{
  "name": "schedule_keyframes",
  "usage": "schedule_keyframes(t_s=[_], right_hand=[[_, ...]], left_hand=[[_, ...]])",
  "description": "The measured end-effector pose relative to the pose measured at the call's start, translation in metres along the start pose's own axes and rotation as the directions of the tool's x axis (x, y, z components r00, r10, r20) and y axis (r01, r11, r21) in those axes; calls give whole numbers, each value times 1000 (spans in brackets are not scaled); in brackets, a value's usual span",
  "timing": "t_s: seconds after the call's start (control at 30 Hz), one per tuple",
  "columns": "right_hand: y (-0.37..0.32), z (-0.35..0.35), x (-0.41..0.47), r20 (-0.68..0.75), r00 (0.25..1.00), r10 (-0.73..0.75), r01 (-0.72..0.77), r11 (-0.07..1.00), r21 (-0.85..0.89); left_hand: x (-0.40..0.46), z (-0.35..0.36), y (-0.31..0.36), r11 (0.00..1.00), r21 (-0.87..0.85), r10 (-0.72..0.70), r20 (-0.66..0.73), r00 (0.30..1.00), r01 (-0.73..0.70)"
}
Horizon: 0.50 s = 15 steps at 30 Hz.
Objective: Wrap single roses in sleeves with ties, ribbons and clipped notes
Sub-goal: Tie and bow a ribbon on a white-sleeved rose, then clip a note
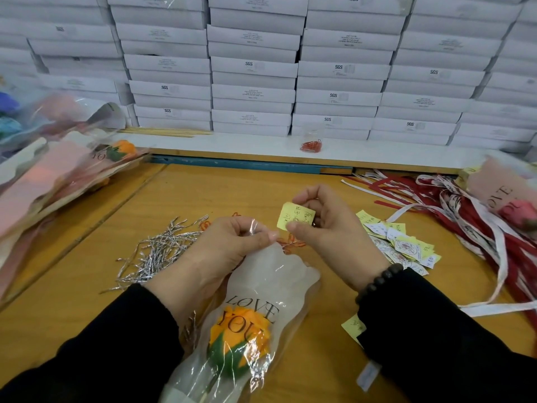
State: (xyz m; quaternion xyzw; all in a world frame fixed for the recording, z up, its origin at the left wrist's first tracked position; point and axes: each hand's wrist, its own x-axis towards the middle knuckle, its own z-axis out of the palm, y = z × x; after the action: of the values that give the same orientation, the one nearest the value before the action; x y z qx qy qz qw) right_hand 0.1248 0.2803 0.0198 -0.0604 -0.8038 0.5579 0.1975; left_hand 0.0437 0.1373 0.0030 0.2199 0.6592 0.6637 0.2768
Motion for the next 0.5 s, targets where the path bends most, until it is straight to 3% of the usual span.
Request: schedule_keyframes(t_s=[0.1,0.27,0.5], right_hand=[[1,-2,1,-58,998,-7,6,1000,-9],[-4,3,-3,10,1000,26,-27,998,59],[4,16,1,30,999,-24,23,999,36]], left_hand=[[1,0,1,999,48,-3,-38,999,4],[1,1,0,994,105,-7,-79,997,15],[-1,2,0,999,43,-14,-86,996,18]])
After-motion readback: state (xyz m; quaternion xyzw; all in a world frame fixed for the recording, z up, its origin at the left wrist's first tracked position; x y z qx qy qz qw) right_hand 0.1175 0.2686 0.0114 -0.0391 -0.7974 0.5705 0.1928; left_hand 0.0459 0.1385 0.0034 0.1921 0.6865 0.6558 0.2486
